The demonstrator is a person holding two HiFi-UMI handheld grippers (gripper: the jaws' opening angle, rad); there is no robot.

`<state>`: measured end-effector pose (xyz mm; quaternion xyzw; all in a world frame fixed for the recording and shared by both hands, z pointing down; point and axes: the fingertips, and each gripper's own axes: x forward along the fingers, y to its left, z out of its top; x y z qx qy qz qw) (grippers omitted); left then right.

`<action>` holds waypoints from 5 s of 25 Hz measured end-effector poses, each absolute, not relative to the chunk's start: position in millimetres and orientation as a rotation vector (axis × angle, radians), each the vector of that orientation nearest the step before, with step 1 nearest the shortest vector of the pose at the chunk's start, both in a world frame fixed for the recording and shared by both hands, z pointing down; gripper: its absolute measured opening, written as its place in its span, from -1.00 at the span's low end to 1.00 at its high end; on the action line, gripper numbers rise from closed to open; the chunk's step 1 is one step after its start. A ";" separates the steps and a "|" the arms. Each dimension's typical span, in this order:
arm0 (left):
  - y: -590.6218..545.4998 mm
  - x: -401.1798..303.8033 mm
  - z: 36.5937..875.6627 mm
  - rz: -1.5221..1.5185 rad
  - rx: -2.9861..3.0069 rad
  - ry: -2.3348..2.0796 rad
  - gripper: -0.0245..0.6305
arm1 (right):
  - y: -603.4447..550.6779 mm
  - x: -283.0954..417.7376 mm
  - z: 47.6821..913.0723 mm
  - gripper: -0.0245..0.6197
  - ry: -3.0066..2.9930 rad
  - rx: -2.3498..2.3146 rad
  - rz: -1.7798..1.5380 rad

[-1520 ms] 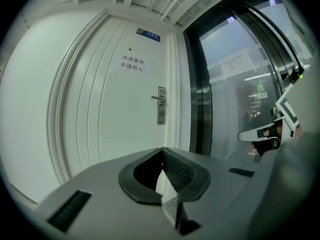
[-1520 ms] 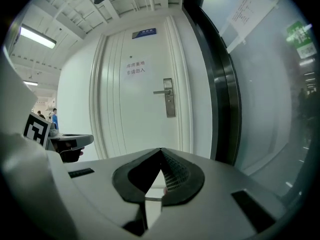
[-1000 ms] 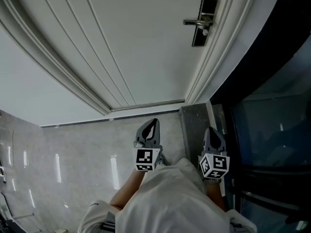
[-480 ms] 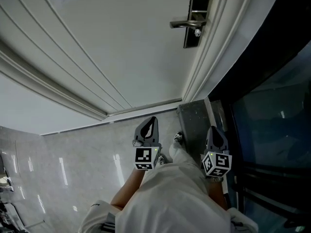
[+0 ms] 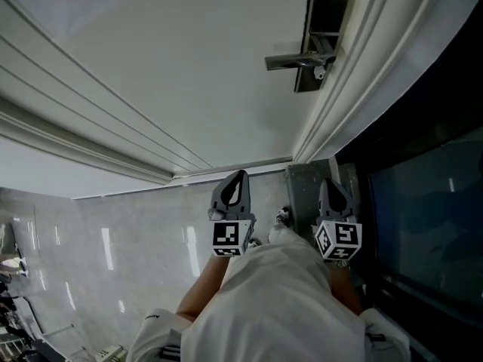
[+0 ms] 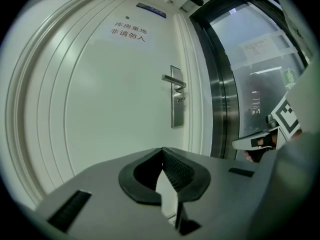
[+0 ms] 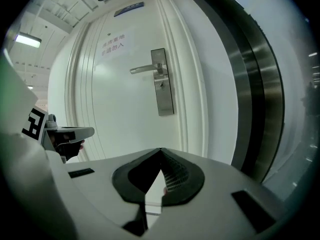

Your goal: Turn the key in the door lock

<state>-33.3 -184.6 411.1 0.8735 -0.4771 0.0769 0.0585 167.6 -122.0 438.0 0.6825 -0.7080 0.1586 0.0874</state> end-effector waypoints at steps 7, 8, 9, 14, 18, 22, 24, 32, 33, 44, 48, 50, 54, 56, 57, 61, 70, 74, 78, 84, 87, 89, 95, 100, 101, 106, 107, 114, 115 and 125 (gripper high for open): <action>-215.5 -19.5 406.9 0.213 2.596 -1.554 -0.90 | -178.3 169.5 432.9 -0.92 -2.227 1.869 0.365; -219.1 -16.2 405.9 0.205 2.595 -1.561 -0.90 | -184.1 166.9 431.4 -0.92 -2.242 1.839 0.338; -222.0 -12.8 404.2 0.197 2.596 -1.565 -0.90 | -188.9 164.3 428.6 -0.92 -2.252 1.812 0.304; -232.8 2.6 390.8 0.182 2.638 -1.518 -0.90 | -210.2 161.5 398.7 -0.92 -2.206 1.761 0.074; -244.9 7.9 381.2 0.156 2.669 -1.492 -0.90 | -236.4 168.6 370.0 -0.92 -2.065 1.717 -0.186; -256.7 11.2 372.1 0.140 2.695 -1.470 -0.90 | -257.1 172.6 337.4 -0.92 -1.894 1.656 -0.434; -259.4 15.4 362.9 0.122 2.723 -1.454 -0.90 | -264.6 173.7 322.5 -0.92 -1.805 1.602 -0.565; -260.8 28.0 359.4 0.105 2.762 -1.377 -0.90 | -289.4 171.4 302.1 -0.78 -1.613 1.420 -0.737; -260.1 28.4 359.9 0.103 2.763 -1.371 -0.90 | -292.3 170.9 299.4 -0.70 -1.599 1.418 -0.745; -269.9 3.0 364.0 0.091 2.726 -1.413 -0.90 | -325.3 160.7 288.2 -0.50 -1.432 1.391 -0.866; -274.1 -1.6 367.7 0.101 2.719 -1.411 -0.90 | -332.2 161.7 288.6 -0.50 -1.402 1.400 -0.871; -275.0 -2.1 369.4 0.105 2.719 -1.403 -0.90 | -336.9 165.7 291.8 -0.50 -1.384 1.396 -0.849; -277.3 -2.0 370.8 0.108 2.726 -1.386 -0.90 | -338.9 171.1 292.6 -0.74 -1.383 1.436 -0.830; -280.4 -2.3 372.3 0.110 2.725 -1.380 -0.90 | -338.8 169.0 291.0 -0.75 -1.399 1.459 -0.830; -282.1 -2.2 373.0 0.112 2.726 -1.377 -0.90 | -339.4 166.9 290.2 -0.75 -1.411 1.464 -0.830; -285.9 -0.2 371.2 0.111 2.733 -1.368 -0.90 | -343.7 162.0 285.3 -0.78 -1.427 1.507 -0.819; -291.4 -10.7 371.3 0.138 2.720 -1.395 -0.90 | -346.7 173.0 281.7 -0.87 -1.531 1.748 -0.661; -294.4 -17.8 374.1 0.157 2.712 -1.408 -0.90 | -347.7 173.6 280.5 -0.89 -1.682 1.878 -0.491; -294.9 -18.1 376.9 0.181 2.714 -1.411 -0.90 | -350.0 174.8 280.0 -0.89 -1.854 2.002 -0.278; -286.8 -6.2 373.4 0.228 2.755 -1.366 -0.90 | -348.5 180.4 276.3 -0.89 -2.102 2.221 0.162; -282.0 -1.7 375.7 0.249 2.771 -1.350 -0.90 | -347.7 182.1 279.6 -0.89 -2.213 2.293 0.394; -279.8 0.6 376.1 0.266 2.775 -1.351 -0.90 | -347.8 184.5 280.8 -0.89 -2.267 2.324 0.522; -275.8 -0.6 376.7 0.294 2.773 -1.391 -0.90 | -348.6 187.0 284.3 -0.89 -2.434 2.367 0.954; -265.0 -2.4 377.5 0.310 2.744 -1.415 -0.90 | -343.5 189.8 279.9 -0.89 -2.493 2.474 1.338; -262.4 -0.7 376.8 0.314 2.744 -1.414 -0.90 | -342.6 190.5 279.1 -0.89 -2.499 2.488 1.412; -257.5 0.6 372.7 0.305 2.737 -1.430 -0.90 | -341.6 191.0 275.6 -0.89 -2.506 2.496 1.532; -257.6 -0.7 372.5 0.304 2.735 -1.433 -0.90 | -341.9 189.7 275.2 -0.89 -2.513 2.475 1.501; -258.2 5.4 375.2 0.287 2.740 -1.428 -0.90 | -339.5 180.1 275.7 -0.65 -2.574 2.263 1.138; -257.9 6.6 376.2 0.289 2.739 -1.423 -0.90 | -338.1 178.4 275.4 -0.56 -2.568 2.242 1.057; -264.1 12.7 373.0 0.254 2.762 -1.393 -0.90 | -324.7 178.5 270.6 -0.49 -2.350 2.138 0.356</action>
